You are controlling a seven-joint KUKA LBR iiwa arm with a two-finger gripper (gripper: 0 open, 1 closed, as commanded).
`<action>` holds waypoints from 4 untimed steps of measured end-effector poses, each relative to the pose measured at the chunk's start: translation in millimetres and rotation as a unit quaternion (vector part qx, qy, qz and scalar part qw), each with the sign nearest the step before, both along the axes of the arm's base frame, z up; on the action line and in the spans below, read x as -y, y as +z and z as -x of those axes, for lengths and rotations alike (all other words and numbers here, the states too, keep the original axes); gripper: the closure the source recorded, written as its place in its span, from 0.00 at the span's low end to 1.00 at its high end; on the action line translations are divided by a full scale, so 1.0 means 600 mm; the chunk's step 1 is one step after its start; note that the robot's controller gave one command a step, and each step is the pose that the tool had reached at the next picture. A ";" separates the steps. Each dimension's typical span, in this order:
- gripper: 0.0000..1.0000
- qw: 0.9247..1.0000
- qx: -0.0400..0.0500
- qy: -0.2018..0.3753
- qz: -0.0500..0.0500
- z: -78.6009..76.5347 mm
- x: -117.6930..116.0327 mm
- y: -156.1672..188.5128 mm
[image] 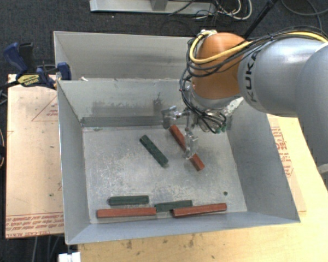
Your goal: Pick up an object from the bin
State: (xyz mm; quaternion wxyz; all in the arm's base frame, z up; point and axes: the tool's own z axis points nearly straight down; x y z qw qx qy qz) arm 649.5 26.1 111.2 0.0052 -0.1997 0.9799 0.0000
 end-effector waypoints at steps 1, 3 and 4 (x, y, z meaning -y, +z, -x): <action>0.00 1.000 -0.006 -0.006 0.001 0.020 -0.051 -0.061; 1.00 0.997 -0.003 0.073 0.000 0.043 -0.114 -0.067; 1.00 0.997 -0.003 0.073 0.000 0.043 -0.114 -0.067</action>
Offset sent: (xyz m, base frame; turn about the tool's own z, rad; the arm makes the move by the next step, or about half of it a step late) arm -0.0268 0.0670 -0.0412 -0.1461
